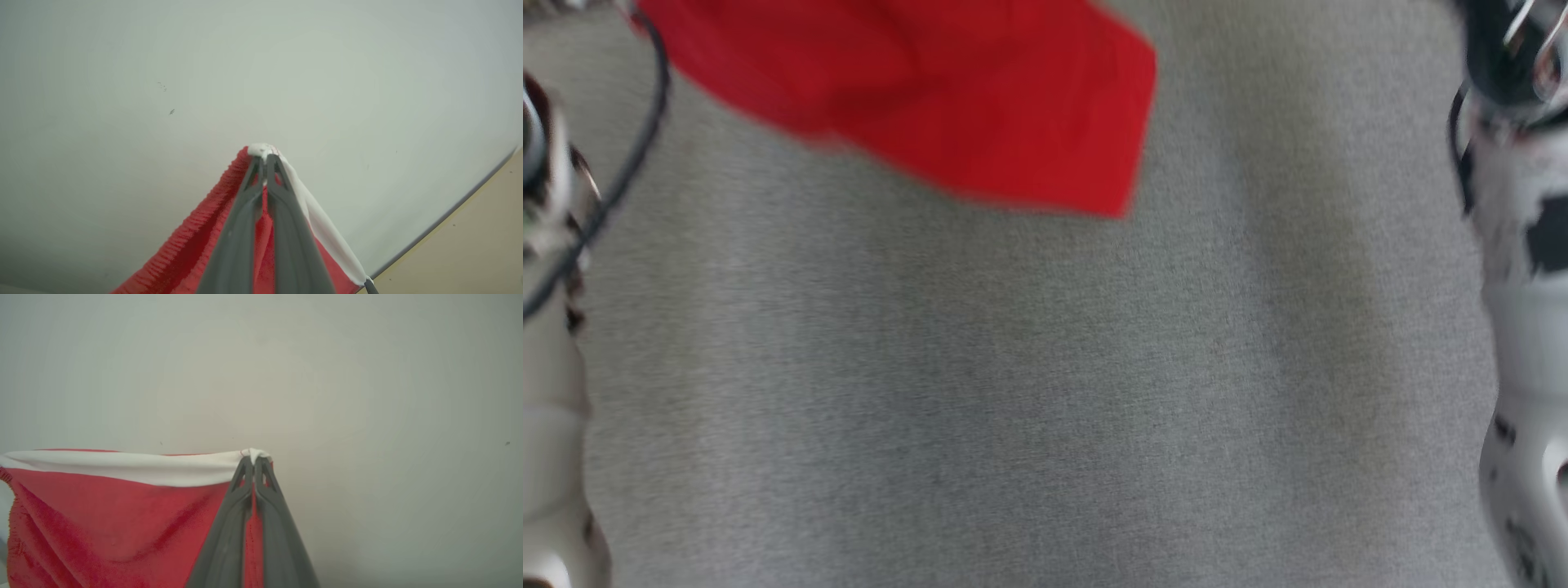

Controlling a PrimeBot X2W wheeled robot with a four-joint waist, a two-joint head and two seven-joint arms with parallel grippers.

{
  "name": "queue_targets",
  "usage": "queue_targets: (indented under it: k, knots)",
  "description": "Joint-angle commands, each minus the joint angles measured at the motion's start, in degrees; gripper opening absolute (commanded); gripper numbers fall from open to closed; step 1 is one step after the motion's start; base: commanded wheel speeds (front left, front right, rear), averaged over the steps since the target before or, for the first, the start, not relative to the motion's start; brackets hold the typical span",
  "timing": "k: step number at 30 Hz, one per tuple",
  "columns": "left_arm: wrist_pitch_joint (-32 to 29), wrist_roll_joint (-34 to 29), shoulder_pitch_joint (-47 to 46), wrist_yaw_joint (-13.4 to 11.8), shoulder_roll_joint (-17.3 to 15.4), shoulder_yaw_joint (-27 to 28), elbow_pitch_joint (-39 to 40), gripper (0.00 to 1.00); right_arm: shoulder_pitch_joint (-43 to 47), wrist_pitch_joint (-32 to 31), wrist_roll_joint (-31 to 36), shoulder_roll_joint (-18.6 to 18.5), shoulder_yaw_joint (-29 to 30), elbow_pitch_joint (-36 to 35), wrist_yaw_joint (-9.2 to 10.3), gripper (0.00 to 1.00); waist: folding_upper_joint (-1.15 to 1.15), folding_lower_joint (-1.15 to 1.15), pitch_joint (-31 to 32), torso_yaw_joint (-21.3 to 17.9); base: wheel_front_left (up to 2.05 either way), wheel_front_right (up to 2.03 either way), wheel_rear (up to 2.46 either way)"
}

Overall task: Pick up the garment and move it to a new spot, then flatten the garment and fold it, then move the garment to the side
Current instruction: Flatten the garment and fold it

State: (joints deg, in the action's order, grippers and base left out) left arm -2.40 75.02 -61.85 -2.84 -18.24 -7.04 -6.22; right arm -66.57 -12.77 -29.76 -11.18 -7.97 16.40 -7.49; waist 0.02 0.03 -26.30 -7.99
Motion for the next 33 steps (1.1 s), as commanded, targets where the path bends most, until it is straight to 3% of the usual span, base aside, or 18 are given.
queue_targets:
  k: [1, 7, 10, 14, 23, 28, 33]
  knots:
    - [1.7, -1.4, -3.3, 1.6, -0.1, 0.5, -1.9, 0.00, -3.8, 4.0, 1.5, 0.2, 0.3, 2.3, -0.02, 0.00, -0.02, -0.03, -5.6, -3.6, 0.00, 0.00, 0.00]
    - [8.5, -3.7, -12.3, 7.8, 0.6, 1.7, -4.8, 0.00, -14.3, 16.8, 8.7, -1.7, -0.8, 8.8, 0.02, 0.00, -0.02, -0.03, -4.7, -3.5, 0.00, 0.00, 0.00]
    - [11.3, -2.8, -14.3, 9.3, 1.3, 2.8, -3.9, 0.00, -16.3, 20.8, 10.5, -2.0, -1.1, 10.6, 0.06, 0.00, -0.02, -0.03, -3.8, -3.3, 0.00, 0.00, 0.00]
    - [11.4, -1.3, -12.4, 9.9, 1.5, 2.6, -3.4, 0.00, -16.0, 21.1, 10.3, -3.2, -1.7, 13.2, 0.07, 0.00, -0.02, -0.03, -3.8, -3.0, 0.00, 0.00, 0.00]
    - [14.0, -0.3, 7.0, 10.4, 3.8, -3.6, -5.9, 0.00, -4.4, 16.4, 7.3, -5.1, -11.6, 17.9, 0.06, 0.00, -0.02, -0.03, -4.8, -2.8, 0.00, 0.00, 0.00]
    - [16.0, 2.0, 18.1, 10.3, 5.1, -6.5, -4.1, 0.00, 2.0, 16.3, 2.6, -7.0, -15.1, 16.5, 0.06, 0.00, -0.02, -0.03, -3.2, -2.2, 0.00, 0.00, 0.00]
    - [17.0, 4.3, 30.2, 10.4, 5.0, -10.0, -0.3, 0.00, 12.0, 14.3, -3.0, -11.5, -16.8, 12.7, 0.06, 0.00, -0.02, -0.03, 2.2, -0.3, 0.00, 0.00, 0.00]
